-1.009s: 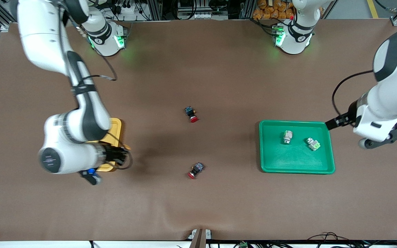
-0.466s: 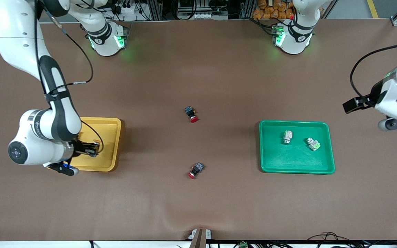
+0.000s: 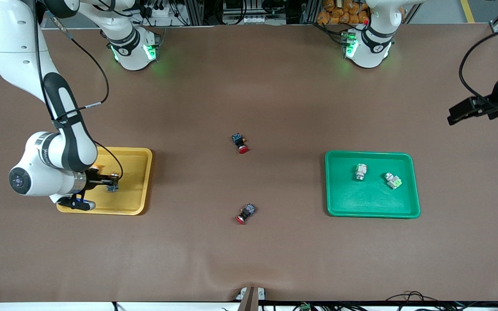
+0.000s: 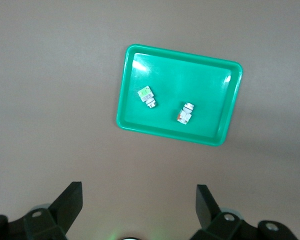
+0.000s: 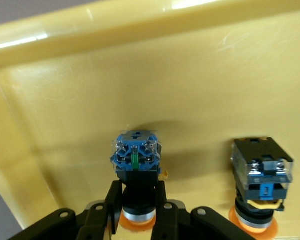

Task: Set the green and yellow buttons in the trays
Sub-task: 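Carry the blue button into the yellow tray while the left gripper withdraws, then open the right gripper to release the blue button in the yellow tray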

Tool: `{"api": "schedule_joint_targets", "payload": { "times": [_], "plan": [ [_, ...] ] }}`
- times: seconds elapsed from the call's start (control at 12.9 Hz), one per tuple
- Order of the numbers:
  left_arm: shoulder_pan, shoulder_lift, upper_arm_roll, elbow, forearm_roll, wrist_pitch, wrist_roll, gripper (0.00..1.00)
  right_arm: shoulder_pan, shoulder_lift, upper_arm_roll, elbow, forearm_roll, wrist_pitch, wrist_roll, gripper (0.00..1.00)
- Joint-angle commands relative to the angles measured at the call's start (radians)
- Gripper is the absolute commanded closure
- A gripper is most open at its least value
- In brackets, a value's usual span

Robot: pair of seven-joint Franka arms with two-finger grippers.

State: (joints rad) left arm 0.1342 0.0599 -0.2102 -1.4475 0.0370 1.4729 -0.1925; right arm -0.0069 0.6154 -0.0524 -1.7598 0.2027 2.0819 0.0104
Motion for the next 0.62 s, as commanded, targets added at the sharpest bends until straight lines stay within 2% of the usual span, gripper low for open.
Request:
{"api": "schedule_joint_targets", "payload": {
  "times": [0.0,0.08,0.31,0.54],
  "plan": [
    [-0.1,-0.109,0.124,-0.1,-0.045,0.01,0.031,0.0,-0.01,-0.048,0.017,-0.03,0.0,0.0,0.014,0.0],
    [-0.123,-0.126,0.156,-0.117,-0.046,0.01,0.034,0.0,-0.01,-0.051,0.017,0.009,0.0,-0.029,0.01,0.0],
    [-0.125,-0.167,0.161,-0.172,-0.046,0.009,0.064,0.0,-0.01,-0.043,0.022,0.268,0.003,-0.302,0.014,0.0],
    [-0.126,-0.181,0.161,-0.2,-0.046,0.014,0.064,0.0,-0.014,-0.045,0.072,0.431,-0.014,-0.342,-0.001,0.0]
  ]
}}
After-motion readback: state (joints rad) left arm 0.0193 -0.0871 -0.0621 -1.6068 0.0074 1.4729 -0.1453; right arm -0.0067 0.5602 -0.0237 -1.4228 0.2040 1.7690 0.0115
